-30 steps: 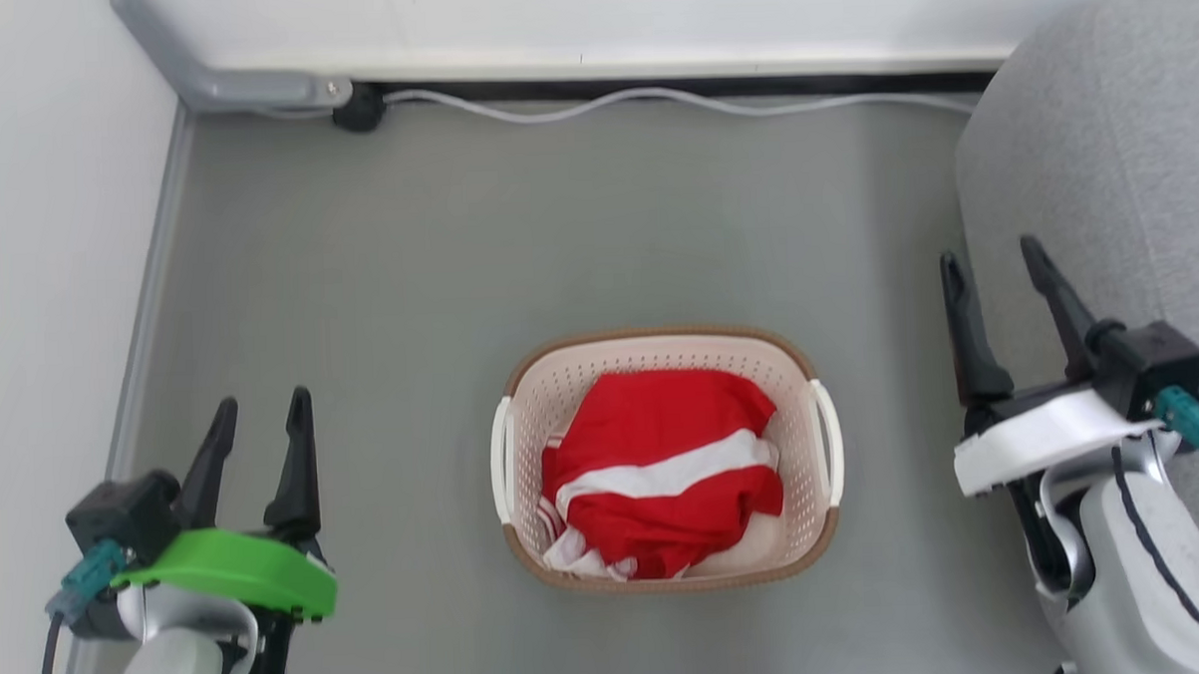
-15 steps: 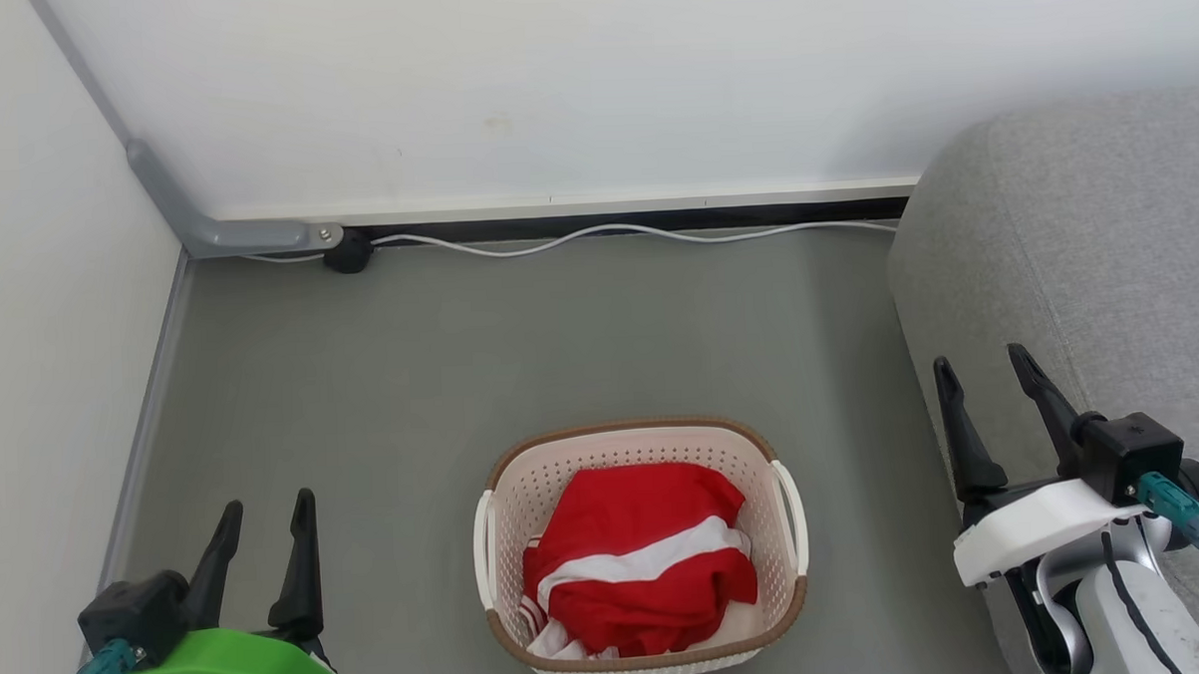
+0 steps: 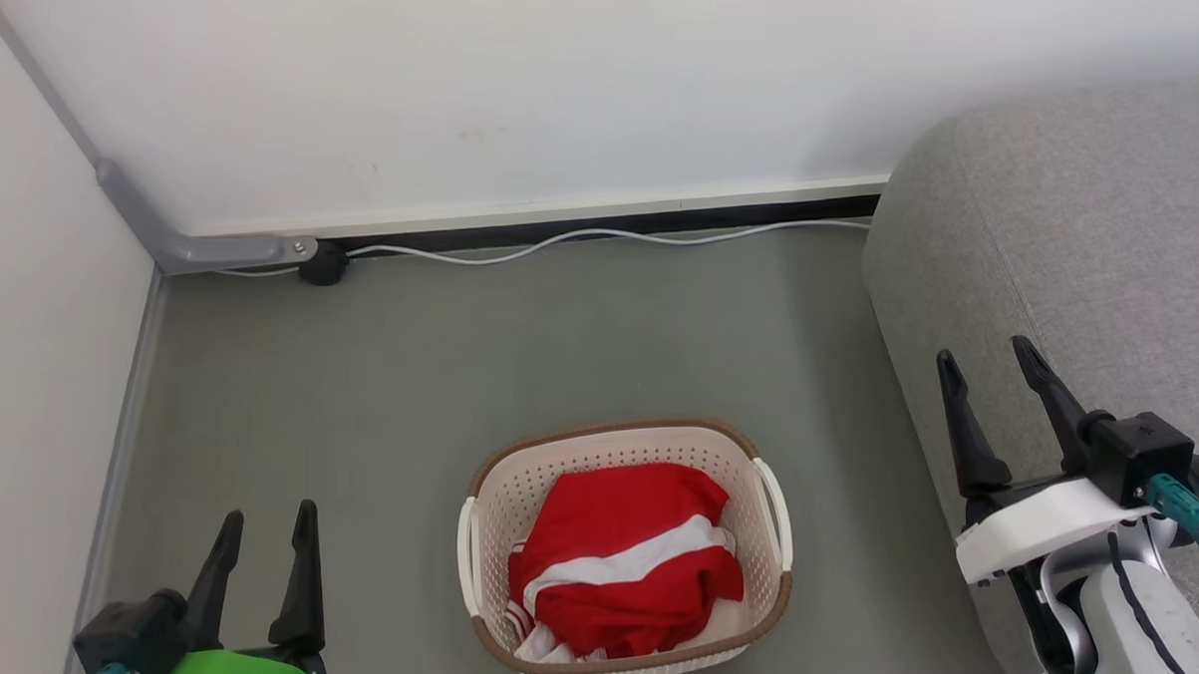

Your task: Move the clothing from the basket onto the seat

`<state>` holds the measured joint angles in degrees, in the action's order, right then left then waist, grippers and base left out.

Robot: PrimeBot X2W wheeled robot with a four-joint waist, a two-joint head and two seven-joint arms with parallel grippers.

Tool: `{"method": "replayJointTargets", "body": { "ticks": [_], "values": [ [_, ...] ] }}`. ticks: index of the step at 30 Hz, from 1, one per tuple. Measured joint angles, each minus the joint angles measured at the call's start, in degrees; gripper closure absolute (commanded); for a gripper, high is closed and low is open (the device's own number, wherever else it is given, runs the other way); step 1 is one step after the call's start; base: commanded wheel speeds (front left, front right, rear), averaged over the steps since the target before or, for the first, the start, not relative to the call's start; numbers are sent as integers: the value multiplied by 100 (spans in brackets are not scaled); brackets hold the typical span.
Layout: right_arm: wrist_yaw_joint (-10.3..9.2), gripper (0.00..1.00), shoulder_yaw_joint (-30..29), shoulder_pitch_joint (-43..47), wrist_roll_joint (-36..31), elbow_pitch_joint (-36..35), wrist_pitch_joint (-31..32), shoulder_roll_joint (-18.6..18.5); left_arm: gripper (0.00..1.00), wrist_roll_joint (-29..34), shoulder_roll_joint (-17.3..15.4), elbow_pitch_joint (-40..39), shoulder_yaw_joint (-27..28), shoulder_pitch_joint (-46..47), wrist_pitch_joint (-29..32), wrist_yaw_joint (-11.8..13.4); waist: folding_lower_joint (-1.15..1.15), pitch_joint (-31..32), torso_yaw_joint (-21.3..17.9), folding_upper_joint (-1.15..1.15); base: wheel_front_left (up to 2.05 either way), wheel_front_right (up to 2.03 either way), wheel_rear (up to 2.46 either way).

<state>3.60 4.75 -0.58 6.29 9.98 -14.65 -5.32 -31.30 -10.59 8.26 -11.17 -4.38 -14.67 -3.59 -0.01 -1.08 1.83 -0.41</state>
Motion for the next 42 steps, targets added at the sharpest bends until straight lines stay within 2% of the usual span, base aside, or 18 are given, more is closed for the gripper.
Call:
{"method": "replayJointTargets", "body": {
  "ticks": [9,15,30,42],
  "values": [
    [-2,0,-10,-20,-5,-341,0,1,0,76,-18,-318,-52,1,-1,-52,0,-436,-73,0,0,0,0],
    [-3,0,-13,-248,-23,-558,0,3,0,140,-38,-437,-308,218,69,-124,0,-860,-131,0,0,0,0],
    [42,0,264,-1204,-113,-1136,-1,83,0,497,-193,-597,-942,1224,745,-245,0,-2116,-351,0,0,0,0],
    [43,0,367,-1715,-114,-1255,-1,137,0,849,-160,-717,-1806,2218,1410,-307,1,-3094,-526,0,0,0,0]
  ]
}}
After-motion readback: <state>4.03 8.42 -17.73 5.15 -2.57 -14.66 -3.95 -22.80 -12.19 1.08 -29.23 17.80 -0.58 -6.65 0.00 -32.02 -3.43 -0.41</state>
